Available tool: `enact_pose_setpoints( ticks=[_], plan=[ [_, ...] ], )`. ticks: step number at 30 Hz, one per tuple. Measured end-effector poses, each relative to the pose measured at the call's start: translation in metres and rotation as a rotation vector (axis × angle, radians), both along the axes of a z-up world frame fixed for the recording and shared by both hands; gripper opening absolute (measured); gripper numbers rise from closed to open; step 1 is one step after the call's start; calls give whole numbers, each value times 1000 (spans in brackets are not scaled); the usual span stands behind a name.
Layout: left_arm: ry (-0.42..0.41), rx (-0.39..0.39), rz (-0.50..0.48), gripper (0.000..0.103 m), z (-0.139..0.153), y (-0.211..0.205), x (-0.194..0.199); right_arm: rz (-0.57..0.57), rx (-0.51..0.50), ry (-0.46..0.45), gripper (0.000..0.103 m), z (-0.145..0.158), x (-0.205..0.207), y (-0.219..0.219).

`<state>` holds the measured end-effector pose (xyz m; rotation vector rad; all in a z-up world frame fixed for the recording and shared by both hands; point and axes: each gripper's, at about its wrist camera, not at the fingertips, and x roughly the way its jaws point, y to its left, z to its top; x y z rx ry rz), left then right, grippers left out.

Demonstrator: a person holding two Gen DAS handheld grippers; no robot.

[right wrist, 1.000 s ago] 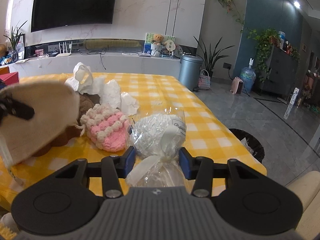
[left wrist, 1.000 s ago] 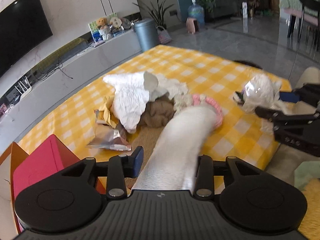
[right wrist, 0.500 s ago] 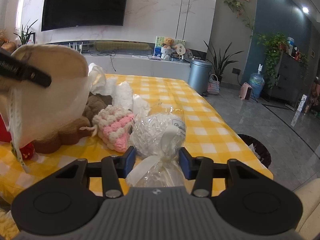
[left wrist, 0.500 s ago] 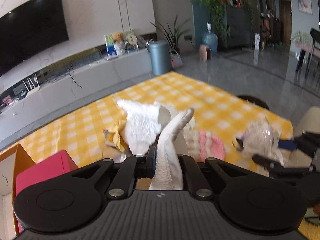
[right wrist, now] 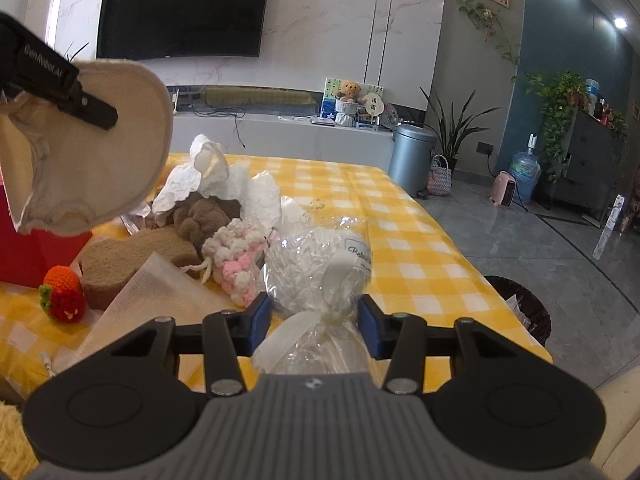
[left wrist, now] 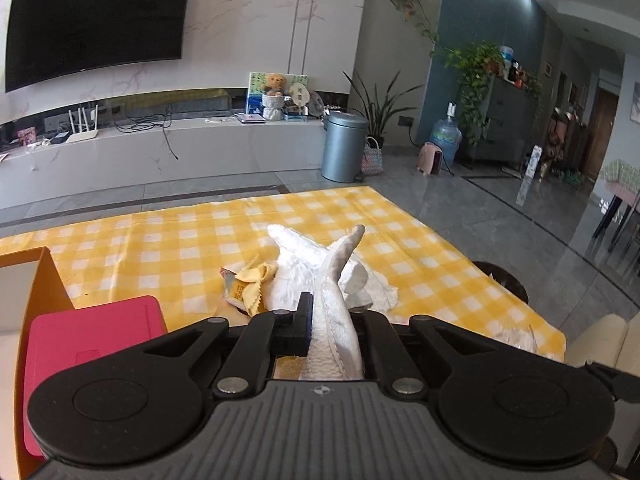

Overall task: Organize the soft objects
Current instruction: 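Lift the cloth with the left tool while the right lifts the bag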

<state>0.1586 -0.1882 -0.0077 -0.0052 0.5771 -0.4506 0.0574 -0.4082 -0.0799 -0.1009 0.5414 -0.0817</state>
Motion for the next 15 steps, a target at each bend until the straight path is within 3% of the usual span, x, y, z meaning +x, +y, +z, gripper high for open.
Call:
enact_pose_setpoints(
  ticks=[8, 15],
  plan=[
    [-66, -57, 6, 6, 18, 16, -10, -5, -7, -4, 46, 6, 1, 4],
    [-99, -59, 45, 5, 50, 29, -28, -33, -21, -91, 46, 54, -6, 5]
  ],
)
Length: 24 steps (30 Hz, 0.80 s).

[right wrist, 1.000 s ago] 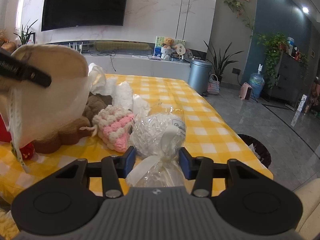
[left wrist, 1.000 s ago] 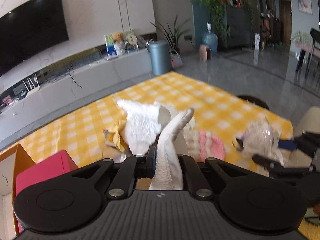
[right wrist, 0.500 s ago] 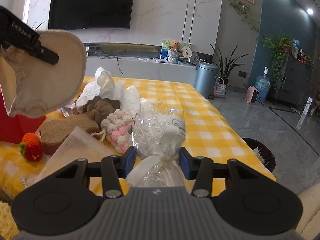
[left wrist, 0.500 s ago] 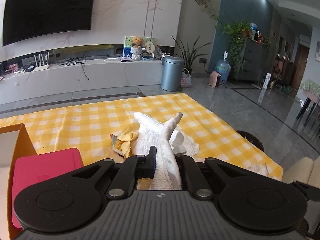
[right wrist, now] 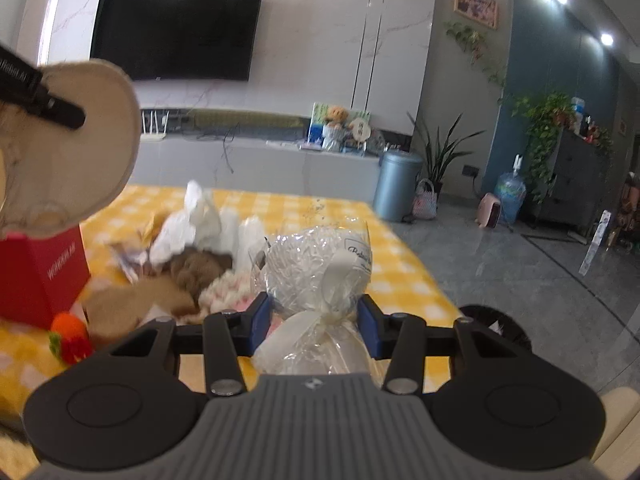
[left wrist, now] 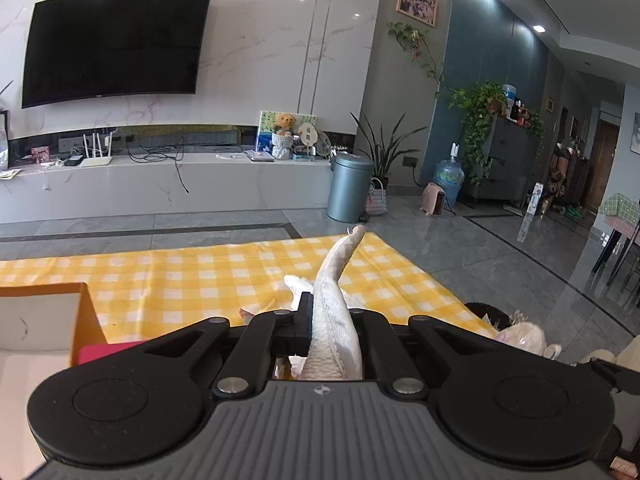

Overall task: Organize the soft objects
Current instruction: 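Lift the cloth with the left tool while the right lifts the bag, then carry both items over the orange box and open the left tool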

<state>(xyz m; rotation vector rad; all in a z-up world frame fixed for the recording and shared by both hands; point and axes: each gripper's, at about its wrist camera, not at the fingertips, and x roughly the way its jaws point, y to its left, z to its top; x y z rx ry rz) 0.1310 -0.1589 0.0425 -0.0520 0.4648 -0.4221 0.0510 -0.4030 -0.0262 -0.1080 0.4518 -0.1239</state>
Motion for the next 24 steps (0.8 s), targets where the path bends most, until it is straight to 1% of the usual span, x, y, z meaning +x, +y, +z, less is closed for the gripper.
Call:
enact_pose_setpoints(
  ticks=[5, 7, 9, 12, 17, 20, 24],
  plan=[
    [-28, -12, 44, 6, 33, 29, -21, 25, -10, -100, 46, 52, -11, 23],
    [-28, -13, 68, 6, 46, 45, -30, 38, -18, -135, 46, 71, -15, 39],
    [-46, -20, 93, 6, 57, 64, -39, 43, -20, -170, 46, 88, -19, 56],
    [-66, -16, 148, 6, 72, 93, -54, 56, 7, -206, 46, 110, -22, 85],
    [-77, -35, 235, 6, 91, 135, -77, 80, 60, -201, 46, 138, -27, 130],
    [-105, -39, 246, 6, 102, 154, -89, 96, 101, -199, 46, 157, -33, 155],
    [-148, -35, 300, 6, 112, 169, -97, 193, 179, -207, 46, 181, -36, 187]
  ],
)
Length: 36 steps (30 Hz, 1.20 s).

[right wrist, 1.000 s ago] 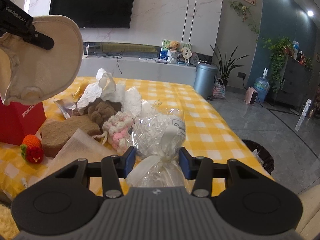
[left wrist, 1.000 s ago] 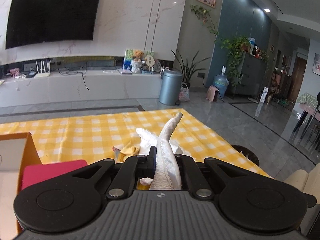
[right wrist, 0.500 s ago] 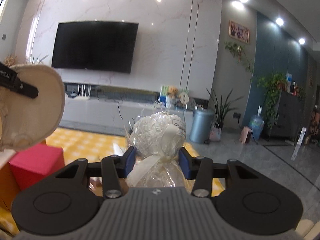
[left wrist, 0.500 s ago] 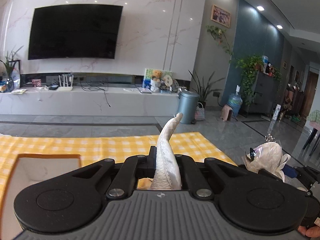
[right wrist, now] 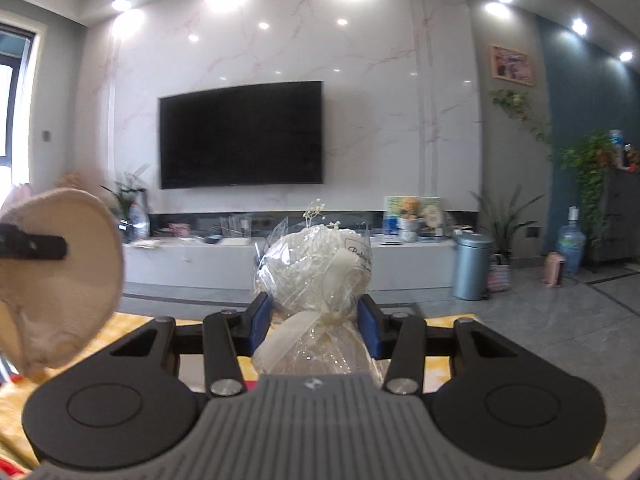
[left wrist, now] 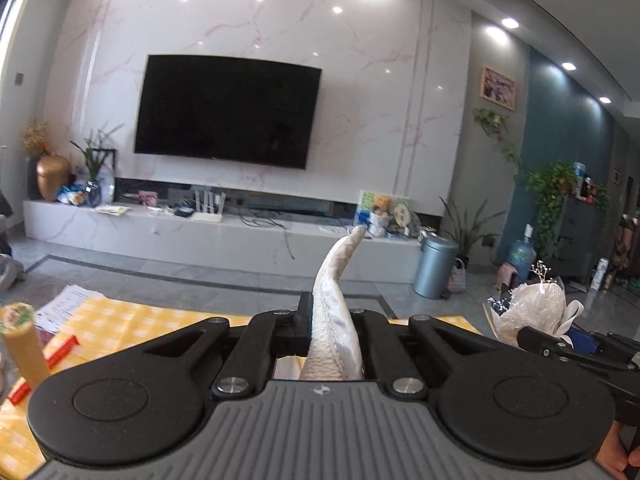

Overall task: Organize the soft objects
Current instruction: 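Carry both items over the orange box and open the left tool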

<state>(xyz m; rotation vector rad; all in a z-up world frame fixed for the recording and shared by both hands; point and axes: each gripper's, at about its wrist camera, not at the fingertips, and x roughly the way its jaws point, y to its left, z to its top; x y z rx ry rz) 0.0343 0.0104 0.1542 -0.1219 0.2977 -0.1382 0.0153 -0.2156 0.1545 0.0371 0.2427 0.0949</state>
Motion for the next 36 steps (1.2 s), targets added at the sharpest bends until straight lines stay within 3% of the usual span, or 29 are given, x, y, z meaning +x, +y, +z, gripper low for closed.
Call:
enact_pose_setpoints(
  ticks=[3, 7, 14, 19, 23, 28, 31, 34, 36],
  plan=[
    [11, 11, 52, 6, -4, 9, 7, 74, 34, 16, 46, 9, 9, 26],
    [41, 7, 80, 6, -29, 28, 19, 133, 71, 71, 46, 0, 37, 52],
    [243, -18, -74, 6, -110, 44, 73, 178, 152, 211, 46, -60, 100, 80],
    [383, -26, -70, 6, -154, 59, 110, 242, 219, 284, 45, -109, 113, 88],
    [439, -65, -22, 6, -177, 75, 122, 409, 383, 401, 45, -127, 118, 106],
    [514, -189, -38, 6, -201, 101, 122, 452, 345, 400, 45, -127, 111, 135],
    [513, -153, -1, 6, -201, 101, 117, 437, 318, 417, 45, -131, 109, 139],
    [501, -12, 104, 16, -193, 90, 107, 413, 311, 434, 45, -136, 112, 135],
    [440, 86, 151, 56, -183, 78, 96, 410, 300, 441, 45, -138, 109, 132]
  ],
)
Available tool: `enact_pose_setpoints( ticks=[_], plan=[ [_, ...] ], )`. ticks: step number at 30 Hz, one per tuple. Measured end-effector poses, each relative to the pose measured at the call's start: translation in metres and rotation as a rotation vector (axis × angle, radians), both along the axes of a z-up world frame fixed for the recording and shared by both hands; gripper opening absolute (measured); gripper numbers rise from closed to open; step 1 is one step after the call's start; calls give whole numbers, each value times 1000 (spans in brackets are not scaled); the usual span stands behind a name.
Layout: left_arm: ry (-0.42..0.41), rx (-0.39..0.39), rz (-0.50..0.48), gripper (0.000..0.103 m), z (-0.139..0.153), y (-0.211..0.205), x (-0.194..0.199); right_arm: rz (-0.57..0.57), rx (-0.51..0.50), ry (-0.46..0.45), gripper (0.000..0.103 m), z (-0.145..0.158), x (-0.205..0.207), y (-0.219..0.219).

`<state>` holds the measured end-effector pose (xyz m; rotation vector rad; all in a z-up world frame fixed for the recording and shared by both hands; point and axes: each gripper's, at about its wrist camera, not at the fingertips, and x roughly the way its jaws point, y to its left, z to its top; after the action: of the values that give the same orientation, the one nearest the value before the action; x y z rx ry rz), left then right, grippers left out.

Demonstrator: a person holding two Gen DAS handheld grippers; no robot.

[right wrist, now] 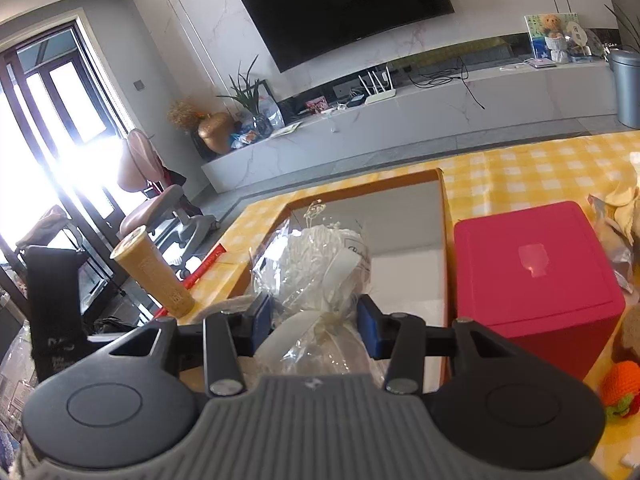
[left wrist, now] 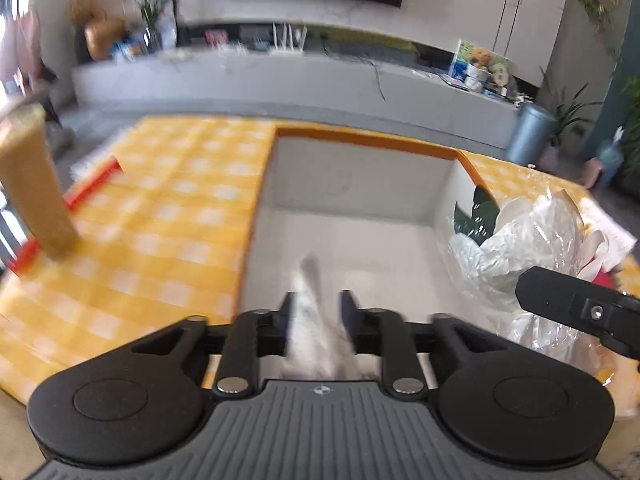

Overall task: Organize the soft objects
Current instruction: 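Carry both items over the orange box and open the left tool, then lower the plastic bag into the orange box and open the right tool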

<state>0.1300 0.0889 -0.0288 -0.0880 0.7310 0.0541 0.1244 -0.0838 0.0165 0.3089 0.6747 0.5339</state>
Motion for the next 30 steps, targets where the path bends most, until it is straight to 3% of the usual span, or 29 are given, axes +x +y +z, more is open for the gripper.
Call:
enact_pose_setpoints(
  ticks=[2, 5, 8, 11, 14, 18, 21, 24, 30],
  plan=[
    [-100, 55, -37, 79, 9, -7, -14, 3, -32, -9, 45, -1, -3, 2],
    [-236, 133, -49, 82, 30, -16, -39, 25, -71, -19, 45, 0, -5, 7],
    [-330, 212, 63, 86, 47, -19, -51, 29, -103, -22, 46, -2, -4, 11],
    [-382, 213, 171, 86, 52, -16, -55, 28, -123, -4, 46, -9, -1, 13],
    [-378, 168, 240, 86, 51, -9, -47, 45, -186, 22, 46, -17, 6, 27],
    [-383, 170, 287, 86, 45, 1, -42, 130, -408, 2, 46, -34, 9, 67],
    [-383, 184, 311, 86, 41, 5, -41, 173, -518, 33, 46, -46, 15, 86],
    [-349, 152, 313, 85, 42, 13, -37, 181, -572, 28, 45, -53, 22, 97],
    [-280, -34, 330, 84, 40, 41, -35, 183, -564, 98, 46, -55, 31, 98]
  ],
)
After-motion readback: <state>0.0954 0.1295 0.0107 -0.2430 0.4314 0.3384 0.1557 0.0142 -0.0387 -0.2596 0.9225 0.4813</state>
